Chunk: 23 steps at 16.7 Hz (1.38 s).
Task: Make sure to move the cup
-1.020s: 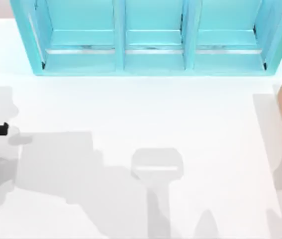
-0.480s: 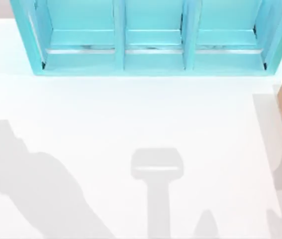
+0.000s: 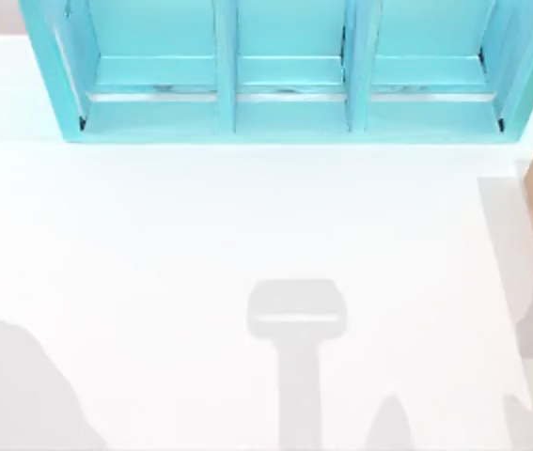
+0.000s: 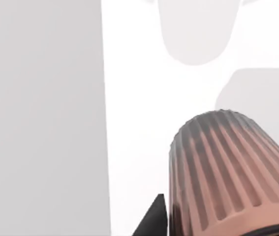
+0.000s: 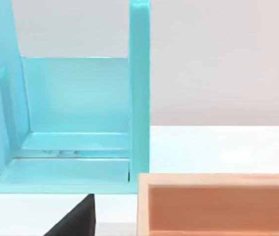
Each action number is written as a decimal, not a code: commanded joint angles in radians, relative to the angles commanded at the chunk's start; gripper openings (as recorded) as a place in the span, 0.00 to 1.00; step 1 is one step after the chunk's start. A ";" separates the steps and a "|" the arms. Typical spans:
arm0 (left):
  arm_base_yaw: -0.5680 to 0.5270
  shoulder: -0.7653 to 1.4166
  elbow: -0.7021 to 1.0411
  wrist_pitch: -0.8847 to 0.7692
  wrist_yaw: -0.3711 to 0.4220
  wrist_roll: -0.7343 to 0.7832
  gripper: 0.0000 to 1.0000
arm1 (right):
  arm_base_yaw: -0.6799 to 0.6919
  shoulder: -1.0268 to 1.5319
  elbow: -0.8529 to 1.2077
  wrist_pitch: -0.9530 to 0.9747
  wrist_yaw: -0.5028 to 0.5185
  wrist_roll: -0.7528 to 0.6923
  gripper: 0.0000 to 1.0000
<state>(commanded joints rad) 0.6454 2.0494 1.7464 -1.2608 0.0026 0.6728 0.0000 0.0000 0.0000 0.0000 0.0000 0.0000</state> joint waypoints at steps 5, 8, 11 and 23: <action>-0.002 0.011 -0.066 0.074 -0.001 0.001 0.00 | 0.000 0.000 0.000 0.000 0.000 0.000 1.00; 0.000 0.030 -0.141 0.185 -0.001 0.002 0.00 | 0.000 0.000 0.000 0.000 0.000 0.000 1.00; 0.003 0.048 -0.189 0.237 0.000 0.004 0.00 | 0.000 0.000 0.000 0.000 0.000 0.000 1.00; 0.003 0.048 -0.189 0.237 0.000 0.004 0.68 | 0.000 0.000 0.000 0.000 0.000 0.000 1.00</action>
<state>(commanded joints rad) 0.6486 2.0977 1.5577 -1.0239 0.0030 0.6767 0.0000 0.0000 0.0000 0.0000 0.0000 0.0000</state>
